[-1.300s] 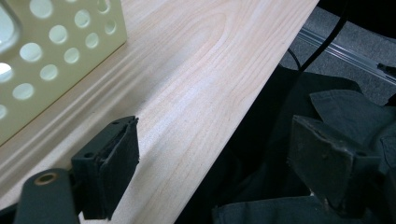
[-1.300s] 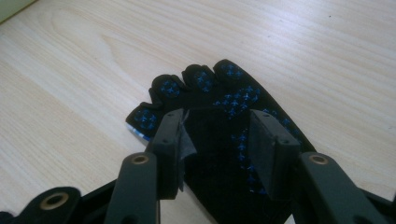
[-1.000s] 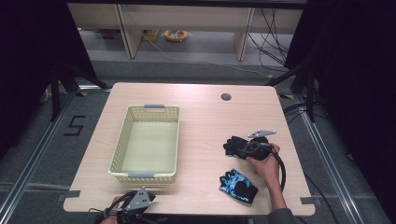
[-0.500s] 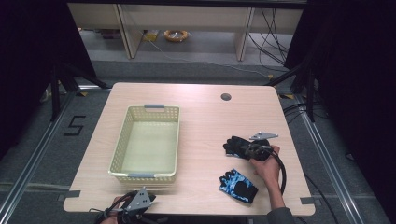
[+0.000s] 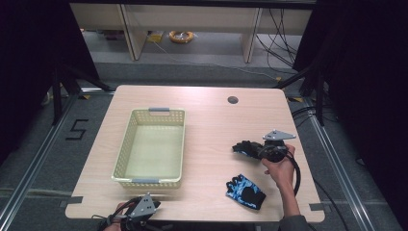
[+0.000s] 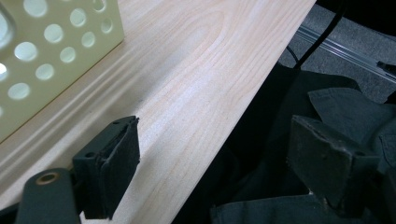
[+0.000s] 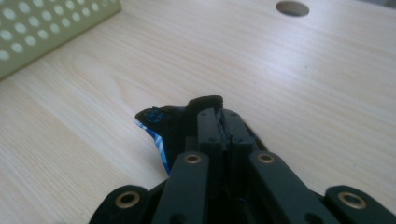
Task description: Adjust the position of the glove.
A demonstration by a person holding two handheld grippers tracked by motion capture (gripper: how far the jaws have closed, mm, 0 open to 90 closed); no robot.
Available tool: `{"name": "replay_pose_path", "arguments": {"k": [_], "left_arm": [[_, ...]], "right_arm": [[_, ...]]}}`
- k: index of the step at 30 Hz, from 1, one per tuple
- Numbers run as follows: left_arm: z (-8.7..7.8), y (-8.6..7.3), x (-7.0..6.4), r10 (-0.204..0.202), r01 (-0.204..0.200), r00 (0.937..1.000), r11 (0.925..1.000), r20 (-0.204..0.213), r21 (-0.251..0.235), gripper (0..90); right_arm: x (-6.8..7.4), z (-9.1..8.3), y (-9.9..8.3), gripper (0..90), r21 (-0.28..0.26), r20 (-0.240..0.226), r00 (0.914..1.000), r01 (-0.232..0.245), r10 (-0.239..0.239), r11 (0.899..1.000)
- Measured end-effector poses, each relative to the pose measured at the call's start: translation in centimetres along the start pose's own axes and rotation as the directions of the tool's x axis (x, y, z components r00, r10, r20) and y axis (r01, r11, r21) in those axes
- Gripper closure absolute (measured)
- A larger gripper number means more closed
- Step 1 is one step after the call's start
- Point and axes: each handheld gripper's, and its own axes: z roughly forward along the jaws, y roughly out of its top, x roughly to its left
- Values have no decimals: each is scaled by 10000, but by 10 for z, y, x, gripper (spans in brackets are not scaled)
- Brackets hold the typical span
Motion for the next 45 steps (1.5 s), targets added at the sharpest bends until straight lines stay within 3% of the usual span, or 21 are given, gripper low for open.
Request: {"name": "replay_pose_path", "arguments": {"k": [1,3,4,7,8,9,12,15,22,25,26,28,31,32,34,36,37,41,42,43,45], "left_arm": [[-1,0,1,14,-13,10000,9998,-44,176,168],[0,0,1,-93,94,9999,9999,-82,100,168],[0,0,1,-94,95,9999,9999,-76,98,168],[0,0,0,-235,234,9997,9997,-53,-71,168],[0,0,1,54,-55,10000,10000,-77,-25,168],[0,0,1,-135,136,9998,9999,-134,55,169],[-1,0,3,154,-153,9998,9999,-131,77,169],[0,0,1,-287,286,9995,9996,-144,-50,168],[-1,0,0,-348,347,9994,9993,-77,-158,168],[-1,0,0,-383,381,9993,9991,-59,-209,169],[-1,0,2,-101,99,9999,9998,-94,-174,169],[-2,0,2,-229,229,9996,9997,-135,-54,168],[-2,0,3,-186,185,9997,9998,-142,-31,169],[-3,0,4,128,-127,9998,9999,-167,44,168],[-3,0,4,-149,149,9997,9999,-169,34,168],[-4,1,4,147,-146,9998,9999,-161,45,168],[-3,0,3,-132,132,9998,9999,-148,16,168],[-1,0,1,-378,377,9992,9991,-92,-182,168],[-1,0,1,-342,340,9994,9993,-97,-163,168],[-1,0,2,-75,74,9999,9999,-97,-146,168],[-1,0,2,-135,134,9999,9998,-68,-175,168]], "right_arm": [[4,-3,2,889,102,-191,9991,-390,392,9992],[3,-7,8,889,-222,-168,9998,101,-105,9997],[6,-11,10,889,-274,-230,9997,-101,94,9996],[10,-18,20,889,-793,-537,9984,152,-195,9967],[13,-21,23,889,-965,-525,9983,190,-241,9952],[19,-25,26,889,-975,-624,9980,57,-118,9952],[29,-33,36,889,-1445,-921,9943,396,-533,9887],[43,-41,43,889,-1634,-1171,9901,574,-771,9849],[73,-47,45,889,-1738,-2105,9645,1235,-1594,9770],[82,-49,40,889,-1631,-2458,9543,1320,-1699,9777],[87,-51,37,889,-1457,-2599,9535,1176,-1527,9823],[91,-50,34,889,-1424,-2798,9418,1510,-1861,9782],[99,-50,29,889,-1372,-3254,9294,1362,-1745,9811],[100,-49,29,889,-1560,-3238,9225,1669,-2101,9735],[108,-47,25,888,-1252,-3569,9134,1607,-1956,9790],[114,-46,21,889,-1139,-3667,9114,1553,-1868,9813],[117,-44,20,889,-1294,-3904,8981,1643,-2026,9779],[132,-42,18,888,-1075,-4378,8757,1738,-2036,9789],[134,-39,18,888,-1171,-4566,8606,1933,-2256,9741],[138,-38,18,888,-1202,-4625,8562,1969,-2304,9730],[143,-36,18,888,-1163,-4816,8441,2052,-2359,9718]]}}
